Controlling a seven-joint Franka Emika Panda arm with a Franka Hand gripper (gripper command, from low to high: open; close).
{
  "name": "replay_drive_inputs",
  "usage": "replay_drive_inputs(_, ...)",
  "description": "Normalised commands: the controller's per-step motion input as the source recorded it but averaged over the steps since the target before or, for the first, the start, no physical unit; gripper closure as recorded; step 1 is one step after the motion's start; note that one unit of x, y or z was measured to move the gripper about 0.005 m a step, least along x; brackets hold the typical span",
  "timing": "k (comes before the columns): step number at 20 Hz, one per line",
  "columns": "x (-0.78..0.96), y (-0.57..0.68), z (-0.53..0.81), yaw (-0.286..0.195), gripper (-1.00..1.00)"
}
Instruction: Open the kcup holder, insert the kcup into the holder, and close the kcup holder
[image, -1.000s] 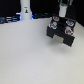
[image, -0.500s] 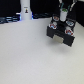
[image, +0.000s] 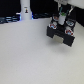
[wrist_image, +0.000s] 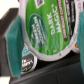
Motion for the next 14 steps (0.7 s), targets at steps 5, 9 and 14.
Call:
replay_drive_inputs(5,0.22,0.08,-0.12,-0.009,1.00)
replay_drive_inputs(9,0.17,0.00,-0.28,-0.012,1.00)
replay_drive_inputs(14,0.06,0.04,-0.28,0.000,1.00)
